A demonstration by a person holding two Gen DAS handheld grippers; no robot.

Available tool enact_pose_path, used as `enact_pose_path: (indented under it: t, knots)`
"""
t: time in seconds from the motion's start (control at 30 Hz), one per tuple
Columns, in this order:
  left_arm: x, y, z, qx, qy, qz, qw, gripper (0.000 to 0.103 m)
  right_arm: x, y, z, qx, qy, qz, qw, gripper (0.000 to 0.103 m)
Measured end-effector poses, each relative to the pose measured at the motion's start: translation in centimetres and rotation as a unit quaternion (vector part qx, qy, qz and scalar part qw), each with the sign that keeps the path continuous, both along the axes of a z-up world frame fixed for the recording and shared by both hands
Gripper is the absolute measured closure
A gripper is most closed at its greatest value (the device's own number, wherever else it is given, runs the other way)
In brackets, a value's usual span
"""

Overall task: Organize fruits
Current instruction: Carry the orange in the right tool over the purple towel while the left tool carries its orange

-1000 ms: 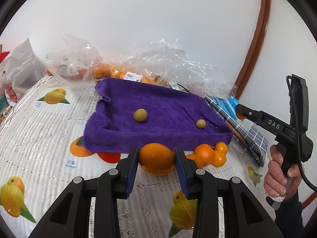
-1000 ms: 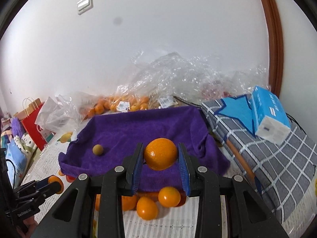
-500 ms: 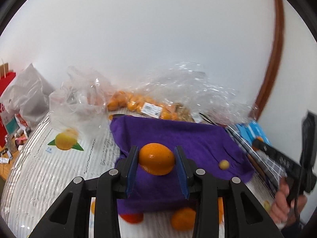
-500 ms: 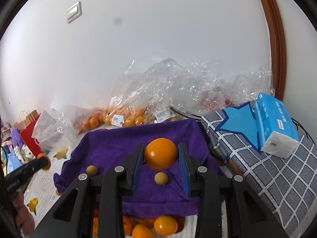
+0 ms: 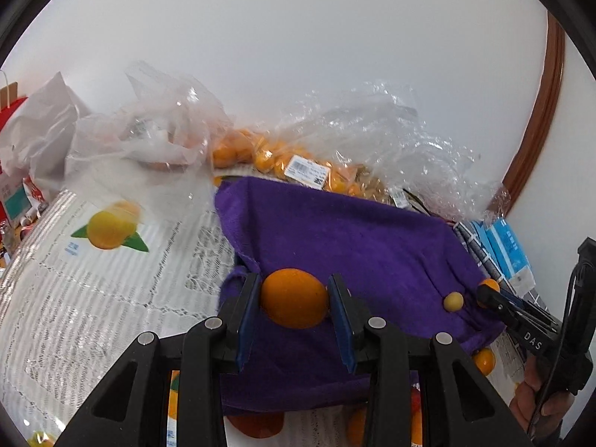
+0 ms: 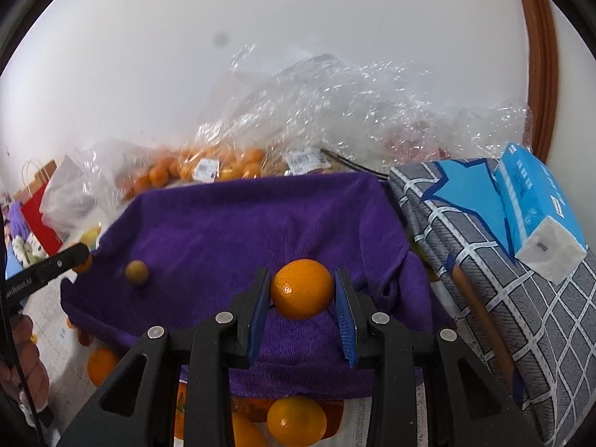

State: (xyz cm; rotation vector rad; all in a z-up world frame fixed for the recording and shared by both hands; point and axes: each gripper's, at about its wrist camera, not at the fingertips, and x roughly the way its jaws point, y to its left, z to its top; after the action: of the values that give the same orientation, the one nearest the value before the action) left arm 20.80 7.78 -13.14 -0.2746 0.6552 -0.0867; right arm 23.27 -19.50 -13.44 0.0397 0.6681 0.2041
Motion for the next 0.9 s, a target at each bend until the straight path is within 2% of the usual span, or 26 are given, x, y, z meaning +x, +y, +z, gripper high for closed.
enact_pose_path:
  t: [0.27,0.47,0.9]
  knots:
    - [0.2,-1.2,-0.3,0.031,0.005,-0.003,0.9995,0.068,0.5,-1.3,-0.8,0.010,0.017,-0.023,1.000,0.069]
    - [0.3,-1.1,-0.3,0.017,0.006,-0.005,0.9998,0.068,0.4,-1.4,-0.7,0.004,0.017,-0.029,0.999,0.069]
    - [0.7,-1.3,-0.8,0.022,0.023,-0.009,0.9994,0.068,1.1,-1.3,-1.7,-0.012,0.039,-0.037,0.998,0.069]
